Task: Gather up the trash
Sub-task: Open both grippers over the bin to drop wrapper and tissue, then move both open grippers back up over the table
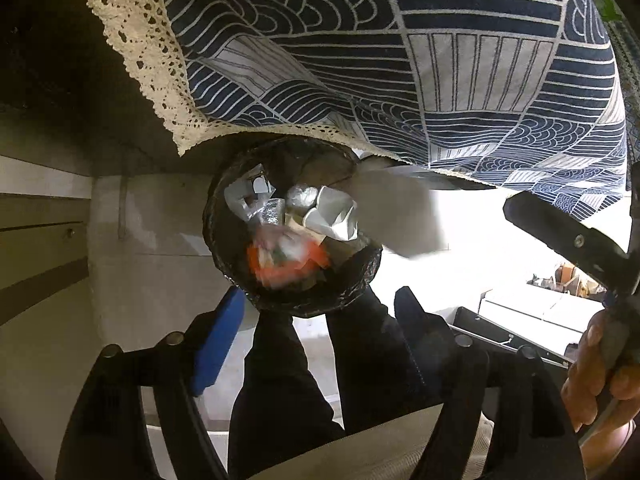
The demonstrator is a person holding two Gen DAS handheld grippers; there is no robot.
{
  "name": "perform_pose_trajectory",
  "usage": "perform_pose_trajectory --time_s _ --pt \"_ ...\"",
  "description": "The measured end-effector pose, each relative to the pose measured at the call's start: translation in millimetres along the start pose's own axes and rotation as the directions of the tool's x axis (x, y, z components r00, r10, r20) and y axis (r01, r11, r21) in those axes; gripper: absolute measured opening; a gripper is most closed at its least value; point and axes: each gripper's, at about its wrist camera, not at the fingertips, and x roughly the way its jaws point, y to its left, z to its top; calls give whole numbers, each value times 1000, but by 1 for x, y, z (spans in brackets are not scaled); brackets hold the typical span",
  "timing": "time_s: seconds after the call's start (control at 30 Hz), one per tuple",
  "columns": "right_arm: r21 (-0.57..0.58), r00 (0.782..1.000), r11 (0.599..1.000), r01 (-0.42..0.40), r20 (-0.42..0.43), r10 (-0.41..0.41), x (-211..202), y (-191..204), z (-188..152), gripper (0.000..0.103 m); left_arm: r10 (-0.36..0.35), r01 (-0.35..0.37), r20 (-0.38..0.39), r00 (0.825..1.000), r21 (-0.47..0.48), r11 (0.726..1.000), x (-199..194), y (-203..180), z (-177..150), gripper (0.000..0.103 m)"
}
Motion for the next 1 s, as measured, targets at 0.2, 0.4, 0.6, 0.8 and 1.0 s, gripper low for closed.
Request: perform_pose_trajectory --time_s 0.2,0.4,0.6,0.8,1.0 --pt "6 1000 1000 14 2 -14 -5 -4 -2 50 2 -2 -3 1000 11 1000 0 -1 0 75" --pt "7 1000 1000 16 11 -16 -10 -5 -5 50 2 -2 13 1000 15 1000 -5 -3 1 75" --pt "9 999 1000 18 39 -18 -19 -3 -6 50 0 -1 35 999 25 1000 -16 -7 2 75" --pt "10 997 1000 23 69 -23 -33 1 -7 50 -7 4 67 998 46 999 -33 -11 3 75" --pt "6 994 999 34 106 -34 -51 6 -9 54 -21 12 115 993 74 997 -58 -19 3 75"
